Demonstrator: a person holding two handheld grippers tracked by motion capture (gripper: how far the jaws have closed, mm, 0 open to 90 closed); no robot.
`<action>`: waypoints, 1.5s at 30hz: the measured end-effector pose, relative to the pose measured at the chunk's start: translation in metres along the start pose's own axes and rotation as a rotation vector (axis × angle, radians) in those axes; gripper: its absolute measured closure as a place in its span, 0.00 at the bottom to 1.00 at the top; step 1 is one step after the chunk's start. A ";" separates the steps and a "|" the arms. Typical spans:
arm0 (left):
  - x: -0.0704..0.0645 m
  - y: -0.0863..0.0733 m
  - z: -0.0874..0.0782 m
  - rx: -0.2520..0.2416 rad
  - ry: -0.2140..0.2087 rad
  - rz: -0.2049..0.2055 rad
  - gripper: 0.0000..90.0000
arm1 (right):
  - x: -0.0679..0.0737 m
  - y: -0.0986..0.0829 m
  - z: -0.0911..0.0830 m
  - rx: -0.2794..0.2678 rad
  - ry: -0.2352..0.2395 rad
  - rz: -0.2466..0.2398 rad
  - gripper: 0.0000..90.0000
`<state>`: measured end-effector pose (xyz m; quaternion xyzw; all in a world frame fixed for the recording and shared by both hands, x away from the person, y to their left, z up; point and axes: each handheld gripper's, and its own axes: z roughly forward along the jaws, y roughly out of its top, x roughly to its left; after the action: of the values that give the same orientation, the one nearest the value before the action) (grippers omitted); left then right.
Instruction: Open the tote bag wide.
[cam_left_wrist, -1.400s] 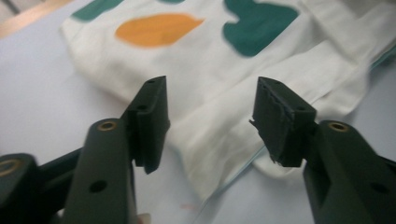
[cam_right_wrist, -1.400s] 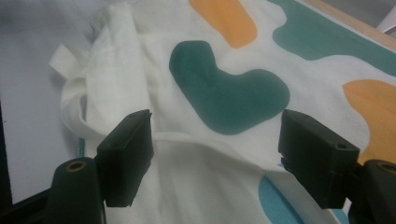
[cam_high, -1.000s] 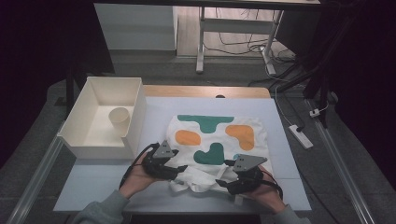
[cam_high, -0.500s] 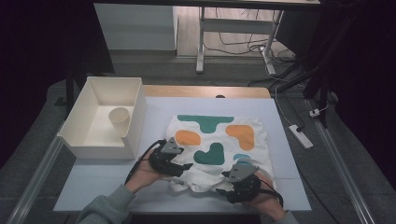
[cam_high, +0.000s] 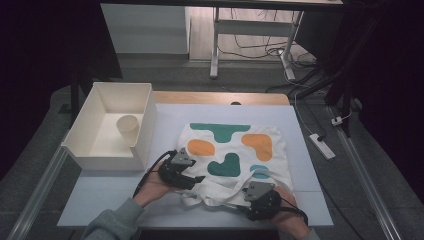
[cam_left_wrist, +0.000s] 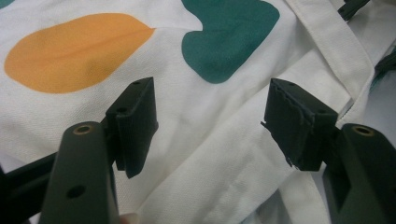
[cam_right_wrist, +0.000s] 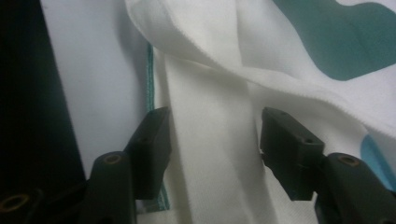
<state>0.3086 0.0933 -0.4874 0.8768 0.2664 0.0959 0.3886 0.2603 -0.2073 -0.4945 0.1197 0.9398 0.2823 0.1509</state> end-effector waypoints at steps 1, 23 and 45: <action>0.000 0.000 0.000 -0.001 -0.001 0.001 0.39 | 0.001 0.001 0.001 0.013 -0.015 -0.016 0.51; -0.004 0.003 -0.008 -0.040 -0.008 0.022 0.39 | -0.023 0.016 -0.022 -0.146 -0.160 0.020 0.98; -0.008 0.024 0.009 -0.008 -0.024 0.137 0.75 | -0.064 0.022 -0.027 -0.244 -0.132 0.133 0.98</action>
<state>0.3142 0.0699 -0.4753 0.8924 0.2008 0.1127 0.3881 0.3136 -0.2222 -0.4468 0.1811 0.8765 0.3953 0.2069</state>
